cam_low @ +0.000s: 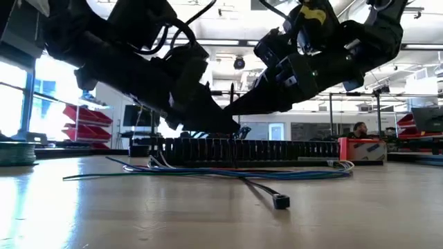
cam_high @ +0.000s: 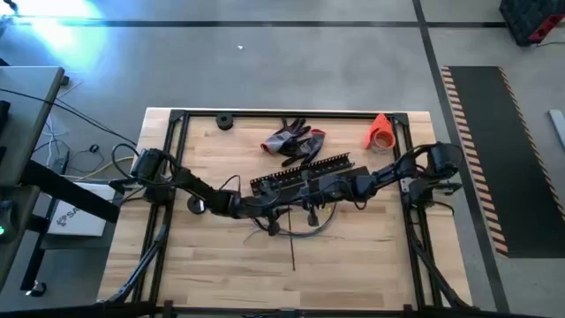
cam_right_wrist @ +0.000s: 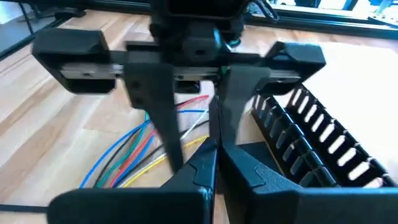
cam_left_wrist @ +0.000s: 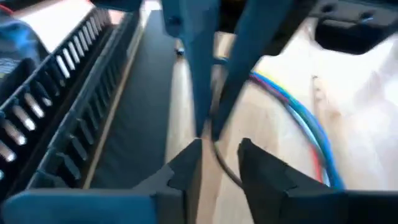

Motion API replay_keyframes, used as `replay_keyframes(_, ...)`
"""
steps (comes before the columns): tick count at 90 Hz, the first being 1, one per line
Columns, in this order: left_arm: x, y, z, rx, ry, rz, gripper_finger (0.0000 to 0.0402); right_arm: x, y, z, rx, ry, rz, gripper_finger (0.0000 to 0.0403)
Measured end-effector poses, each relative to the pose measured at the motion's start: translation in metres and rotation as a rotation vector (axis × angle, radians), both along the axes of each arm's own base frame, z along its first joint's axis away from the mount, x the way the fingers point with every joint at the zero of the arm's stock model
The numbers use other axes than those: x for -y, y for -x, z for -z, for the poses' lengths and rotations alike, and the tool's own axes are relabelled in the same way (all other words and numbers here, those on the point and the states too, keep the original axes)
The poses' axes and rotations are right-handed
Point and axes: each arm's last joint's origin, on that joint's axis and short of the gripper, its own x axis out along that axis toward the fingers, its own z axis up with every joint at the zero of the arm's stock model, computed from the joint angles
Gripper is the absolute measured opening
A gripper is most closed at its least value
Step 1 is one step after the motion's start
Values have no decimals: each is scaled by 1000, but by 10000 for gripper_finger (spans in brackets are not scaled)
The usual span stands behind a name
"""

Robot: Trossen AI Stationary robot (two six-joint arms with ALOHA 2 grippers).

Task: Ziptie cables
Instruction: Wrap the cables using a black zip tie

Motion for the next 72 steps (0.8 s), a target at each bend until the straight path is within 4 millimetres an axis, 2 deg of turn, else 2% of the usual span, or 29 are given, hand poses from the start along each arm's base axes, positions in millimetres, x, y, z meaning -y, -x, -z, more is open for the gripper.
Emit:
replay_keyframes(19, 15, 10, -13, -64, -46, 120, 142, -3, 0, -2, -1, -12, 1, 0)
replay_keyframes(46, 58, 29, -21, -118, -78, 258, 142, -3, 2, -2, -18, -32, 61, 0)
replay_keyframes(57, 82, 23, -24, -108, -166, 397, 142, -3, 2, -2, -22, -31, 61, 0)
replay_keyframes(72, 110, 1, -29, -90, -304, 578, 133, 1, 2, -1, -27, -33, 74, 0)
